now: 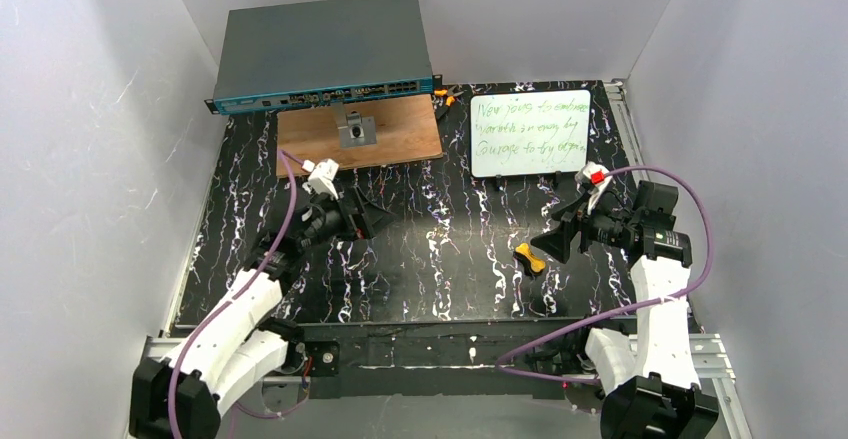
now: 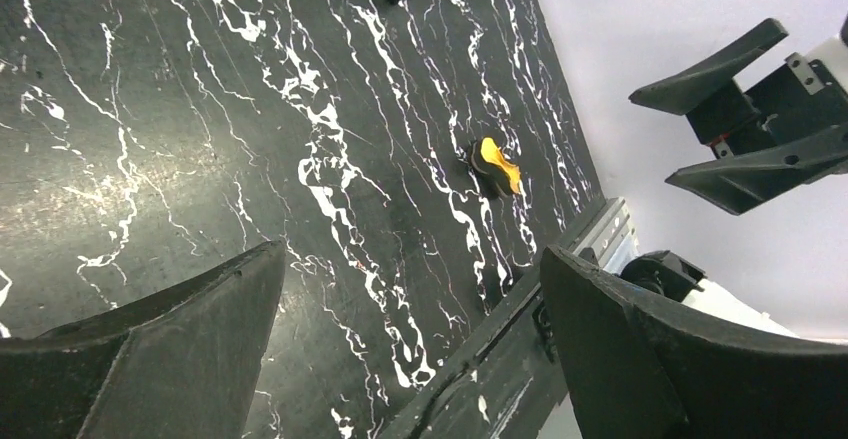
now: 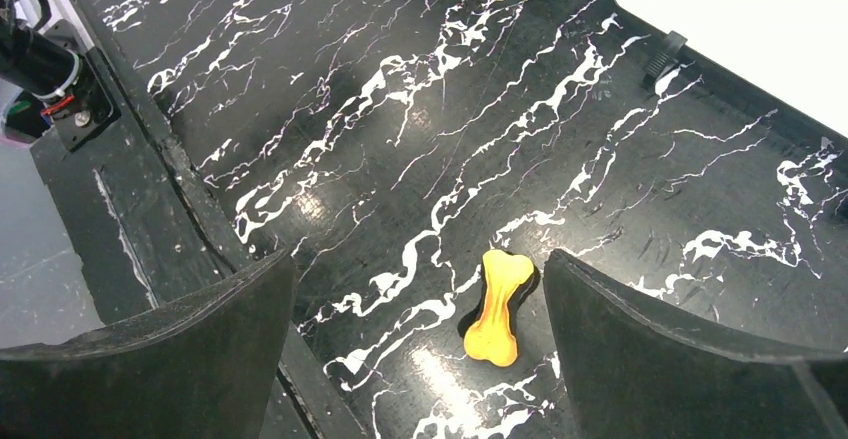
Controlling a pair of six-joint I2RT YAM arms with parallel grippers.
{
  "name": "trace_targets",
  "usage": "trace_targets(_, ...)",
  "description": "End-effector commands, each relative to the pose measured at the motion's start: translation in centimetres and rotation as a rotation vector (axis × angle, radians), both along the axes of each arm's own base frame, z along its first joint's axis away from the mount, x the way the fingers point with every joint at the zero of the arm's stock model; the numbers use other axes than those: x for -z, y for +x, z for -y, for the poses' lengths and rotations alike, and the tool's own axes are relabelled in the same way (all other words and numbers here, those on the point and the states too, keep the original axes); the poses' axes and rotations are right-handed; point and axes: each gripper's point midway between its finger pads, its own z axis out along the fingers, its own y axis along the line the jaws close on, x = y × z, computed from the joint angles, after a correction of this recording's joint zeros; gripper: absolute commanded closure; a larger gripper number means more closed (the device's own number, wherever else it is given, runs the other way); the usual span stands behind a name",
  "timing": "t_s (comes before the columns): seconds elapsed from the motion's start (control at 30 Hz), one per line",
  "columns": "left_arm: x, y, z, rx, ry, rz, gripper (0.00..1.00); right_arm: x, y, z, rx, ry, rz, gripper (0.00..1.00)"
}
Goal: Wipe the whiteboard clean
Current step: Pick up the whiteboard from the whiteboard stand.
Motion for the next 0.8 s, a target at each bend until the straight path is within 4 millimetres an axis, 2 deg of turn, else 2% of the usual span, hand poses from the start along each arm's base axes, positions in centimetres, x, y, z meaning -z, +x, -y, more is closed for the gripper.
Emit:
trace_targets(0.0,-0.4,1.6,1.0,-0.009,-0.026,0.06,0.01,0.4,-0.1,-0.1,-0.031,0.001,0.03,0.02)
trace_targets(0.17,0.1,3.2,2.4,0.0,-0.055,0.074,0.0,1.0,0.4,0.2,-0.007,-0.007,0.013,0.02)
trace_targets(0.6,2.0,8.5,8.7,0.054,-0.053,0.162,0.0,1.6,0.8,0.7,0.019,-0.028,-0.004,0.02)
trace_targets(0.77,2.6,9.8,10.0,0.064,-0.086,0.164,0.01,1.6,0.9,0.7,0.02,-0.032,-0.003,0.02)
